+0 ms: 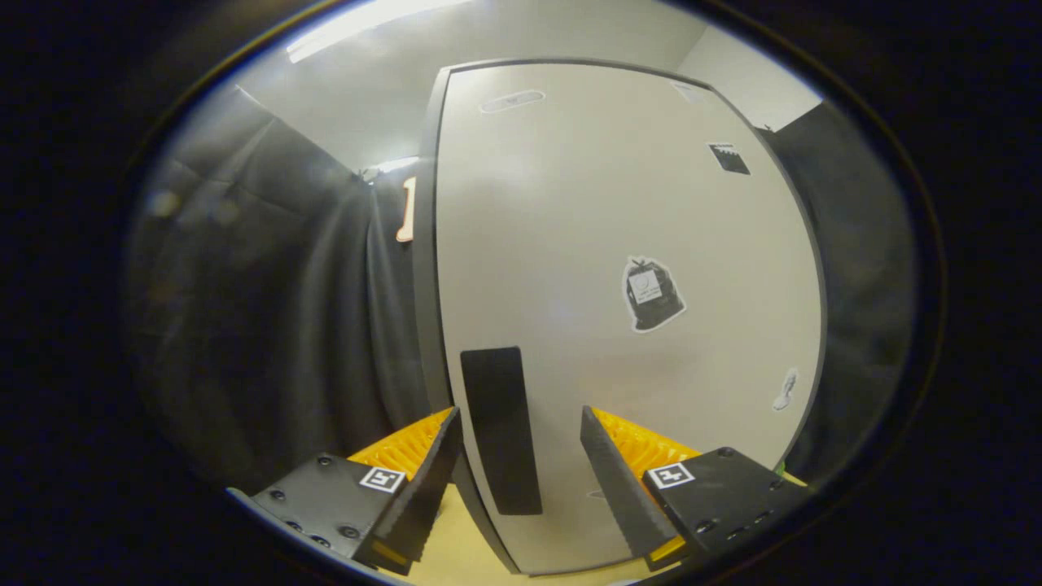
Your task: Open the shoe cabinet door, grab the shoes and put them into the shoe cabinet, then close the shoe cabinet door.
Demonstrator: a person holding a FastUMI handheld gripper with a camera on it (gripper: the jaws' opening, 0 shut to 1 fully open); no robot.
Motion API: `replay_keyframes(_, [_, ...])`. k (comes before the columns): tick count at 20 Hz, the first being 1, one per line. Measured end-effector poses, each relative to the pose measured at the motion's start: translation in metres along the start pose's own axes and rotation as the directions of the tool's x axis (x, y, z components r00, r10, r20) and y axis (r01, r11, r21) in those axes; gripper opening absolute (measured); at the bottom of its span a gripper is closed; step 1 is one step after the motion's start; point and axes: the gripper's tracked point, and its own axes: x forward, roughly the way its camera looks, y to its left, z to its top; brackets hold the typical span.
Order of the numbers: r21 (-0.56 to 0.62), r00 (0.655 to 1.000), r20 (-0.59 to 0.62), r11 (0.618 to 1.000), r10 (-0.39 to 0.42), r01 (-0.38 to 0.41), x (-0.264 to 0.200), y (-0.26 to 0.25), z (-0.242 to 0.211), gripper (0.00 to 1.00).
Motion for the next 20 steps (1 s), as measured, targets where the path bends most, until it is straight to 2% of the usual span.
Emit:
replay_keyframes(7, [-0.001,1.000,0.000,1.000,-0.005,0.005,0.006,-0.002,-0.003,0.69])
replay_keyframes(10, [-0.001,1.000,0.003,1.000,0.028,-0.028,0.005,0.006,-0.004,0.59])
replay_keyframes(18, [-0.014,0.999,-0.010,0.999,0.032,-0.032,0.003,0.011,-0.004,0.19])
replay_keyframes(20, [-0.006,1.000,-0.005,1.000,0.029,-0.029,-0.001,0.010,-0.004,0.19])
